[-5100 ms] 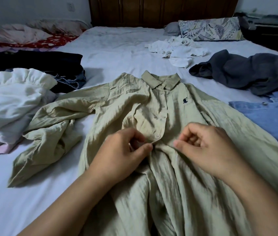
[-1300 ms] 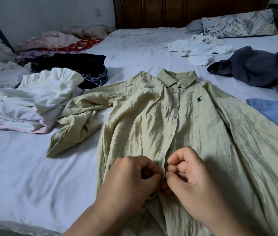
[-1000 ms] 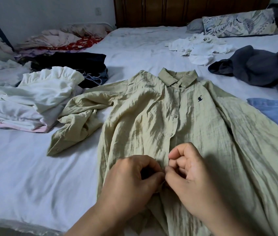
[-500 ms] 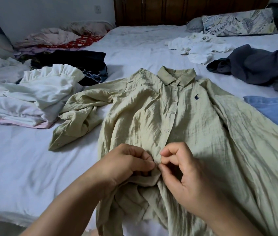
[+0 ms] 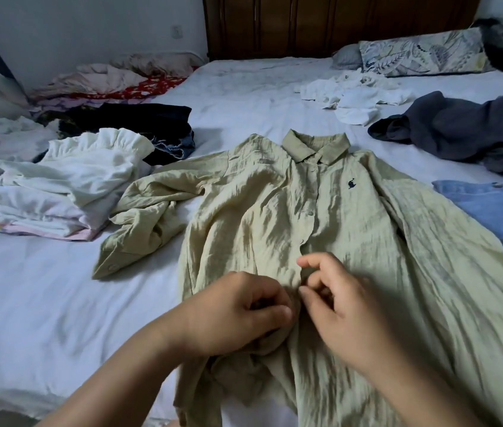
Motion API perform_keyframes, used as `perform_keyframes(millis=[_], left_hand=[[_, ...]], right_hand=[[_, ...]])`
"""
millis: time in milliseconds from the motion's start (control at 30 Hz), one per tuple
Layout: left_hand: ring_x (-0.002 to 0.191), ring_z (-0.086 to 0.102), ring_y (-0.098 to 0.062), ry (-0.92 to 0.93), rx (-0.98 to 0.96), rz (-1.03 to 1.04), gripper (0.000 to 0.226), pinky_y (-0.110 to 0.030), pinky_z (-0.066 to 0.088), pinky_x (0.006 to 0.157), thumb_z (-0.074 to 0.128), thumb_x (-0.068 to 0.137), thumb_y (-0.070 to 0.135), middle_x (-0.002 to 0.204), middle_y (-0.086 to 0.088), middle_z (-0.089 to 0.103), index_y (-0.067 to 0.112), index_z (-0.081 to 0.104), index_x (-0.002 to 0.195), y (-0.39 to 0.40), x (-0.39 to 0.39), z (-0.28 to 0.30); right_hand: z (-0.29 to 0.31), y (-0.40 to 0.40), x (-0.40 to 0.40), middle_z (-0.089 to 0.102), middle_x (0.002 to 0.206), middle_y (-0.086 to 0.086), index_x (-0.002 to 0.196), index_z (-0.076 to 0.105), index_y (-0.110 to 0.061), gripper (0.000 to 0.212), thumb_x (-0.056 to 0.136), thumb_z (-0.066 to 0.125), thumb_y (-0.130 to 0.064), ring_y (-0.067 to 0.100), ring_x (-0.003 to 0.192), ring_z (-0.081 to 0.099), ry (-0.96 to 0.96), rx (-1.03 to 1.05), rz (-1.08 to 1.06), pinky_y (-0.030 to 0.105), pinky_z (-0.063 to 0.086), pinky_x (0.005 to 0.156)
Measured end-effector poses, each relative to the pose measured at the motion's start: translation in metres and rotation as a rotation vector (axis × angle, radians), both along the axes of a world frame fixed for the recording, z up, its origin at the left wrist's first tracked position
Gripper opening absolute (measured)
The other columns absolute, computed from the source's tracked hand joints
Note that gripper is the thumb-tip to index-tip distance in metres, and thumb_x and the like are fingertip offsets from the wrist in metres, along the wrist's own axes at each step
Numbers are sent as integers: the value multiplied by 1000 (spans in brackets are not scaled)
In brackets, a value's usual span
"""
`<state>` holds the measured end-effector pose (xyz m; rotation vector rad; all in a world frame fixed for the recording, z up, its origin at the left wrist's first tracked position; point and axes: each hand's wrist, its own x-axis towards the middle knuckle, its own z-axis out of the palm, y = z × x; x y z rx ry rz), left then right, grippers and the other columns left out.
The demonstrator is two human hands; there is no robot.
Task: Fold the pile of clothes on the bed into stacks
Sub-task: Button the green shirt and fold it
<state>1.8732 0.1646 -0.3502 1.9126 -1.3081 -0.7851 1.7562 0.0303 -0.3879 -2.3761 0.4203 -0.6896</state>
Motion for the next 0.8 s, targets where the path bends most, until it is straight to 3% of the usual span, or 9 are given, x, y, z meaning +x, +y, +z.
perform_keyframes(millis=[67, 167, 267, 367, 433, 467, 567, 700, 800], left_hand=[[57, 56, 1, 22, -99, 92, 9, -14, 43, 58, 62, 90, 20, 64, 12, 63, 17, 69, 87, 0, 8, 3], [60, 54, 5, -298, -198, 296, 8, -17, 44, 61, 65, 86, 15, 70, 14, 63, 21, 71, 86, -12, 36, 0], [96, 56, -7, -448, -190, 418, 17, -19, 41, 86, 62, 85, 12, 104, 3, 60, 14, 72, 98, -31, 79, -15], [135, 29, -33, -482, 66, 624, 38, -37, 23, 113, 51, 88, 33, 142, -15, 38, 27, 58, 125, -42, 117, -36], [140, 13, -36, -425, 250, 686, 46, -42, 13, 116, 49, 90, 46, 149, -19, 23, 38, 44, 135, -45, 127, -43], [139, 17, -36, -455, 274, 669, 49, -42, 17, 114, 47, 90, 50, 147, -18, 27, 39, 42, 137, -47, 129, -44], [117, 49, -32, -610, 139, 548, 49, -34, 38, 94, 45, 80, 41, 121, -11, 54, 29, 58, 126, -58, 125, -38], [102, 56, -31, -588, 164, 513, 40, -35, 46, 87, 54, 76, 29, 115, -8, 49, 15, 61, 114, -65, 125, -28], [105, 57, -36, -667, 216, 604, 42, -42, 47, 90, 55, 81, 25, 122, -10, 43, 14, 51, 122, -60, 141, -18]], right_hand=[[10, -13, 2, 57, 75, -18, 104, 62, -30, 20, 87, 64, -19, 2, 75, 57, 43, 11, -44, 17, 45, 66], [20, -35, 11, 58, 101, -14, 113, 62, -28, 23, 90, 59, -25, 9, 99, 57, 192, -63, -82, 26, 46, 86], [25, -60, 25, 52, 129, -6, 129, 53, -28, 36, 94, 51, -26, 18, 122, 42, 347, -192, -125, 27, 33, 101], [17, -94, 36, 27, 153, -1, 142, 32, -39, 44, 98, 36, -40, 23, 141, 15, 613, -300, -273, 41, 13, 114], [5, -118, 40, 6, 159, 6, 146, 16, -45, 51, 96, 28, -54, 29, 144, -2, 767, -221, -396, 54, 1, 114], [1, -129, 42, 2, 158, 11, 146, 13, -45, 55, 95, 24, -60, 32, 144, -4, 804, -171, -463, 57, -1, 113], [-2, -148, 48, 18, 153, 18, 147, 17, -38, 58, 94, 25, -61, 38, 139, 13, 808, -173, -594, 54, 13, 111], [-1, -152, 55, 44, 130, 12, 131, 49, -21, 37, 94, 43, -21, 32, 114, 50, 629, -336, -461, 34, 45, 87], [8, -163, 56, 45, 121, 11, 119, 53, -11, 33, 88, 42, -5, 30, 102, 59, 663, -490, -413, 32, 47, 74]])
